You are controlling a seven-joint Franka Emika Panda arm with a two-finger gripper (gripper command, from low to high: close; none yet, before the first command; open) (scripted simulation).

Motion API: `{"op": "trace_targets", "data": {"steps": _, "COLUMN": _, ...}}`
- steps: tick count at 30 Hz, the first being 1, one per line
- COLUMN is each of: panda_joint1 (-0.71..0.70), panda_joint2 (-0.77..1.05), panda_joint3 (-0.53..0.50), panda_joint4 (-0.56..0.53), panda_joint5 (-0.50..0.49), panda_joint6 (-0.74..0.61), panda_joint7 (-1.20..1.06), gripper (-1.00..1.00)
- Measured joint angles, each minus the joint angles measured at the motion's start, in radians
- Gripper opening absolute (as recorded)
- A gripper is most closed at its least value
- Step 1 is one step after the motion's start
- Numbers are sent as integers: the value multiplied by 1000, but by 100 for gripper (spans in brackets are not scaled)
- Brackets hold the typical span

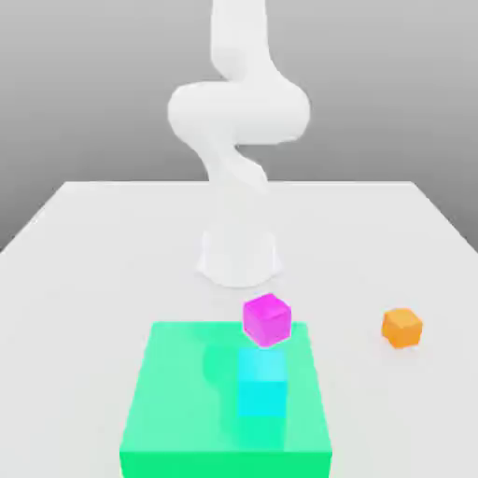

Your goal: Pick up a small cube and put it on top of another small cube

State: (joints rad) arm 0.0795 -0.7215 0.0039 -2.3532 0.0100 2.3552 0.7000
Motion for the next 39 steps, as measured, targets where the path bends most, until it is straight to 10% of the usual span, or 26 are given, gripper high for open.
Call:
{"op": "trace_targets", "data": {"steps": 18, "panda_joint1": 507, "panda_joint2": 577, "panda_joint3": 135, "panda_joint4": -388, "panda_joint5": 53, "panda_joint6": 404, "panda_joint7": -718, "gripper": 0}}
{"op": "trace_targets", "data": {"steps": 30, "panda_joint1": 728, "panda_joint2": 990, "panda_joint3": 43, "panda_joint4": -452, "panda_joint5": -175, "panda_joint6": 717, "panda_joint7": -749, "gripper": 0}}
{"op": "trace_targets", "data": {"steps": 31, "panda_joint1": 741, "panda_joint2": 1011, "panda_joint3": 30, "panda_joint4": -448, "panda_joint5": -180, "panda_joint6": 734, "panda_joint7": -745, "gripper": -100}}
{"op": "trace_targets", "data": {"steps": 39, "panda_joint1": 728, "panda_joint2": 984, "panda_joint3": 43, "panda_joint4": -453, "panda_joint5": -175, "panda_joint6": 711, "panda_joint7": -749, "gripper": -100}}
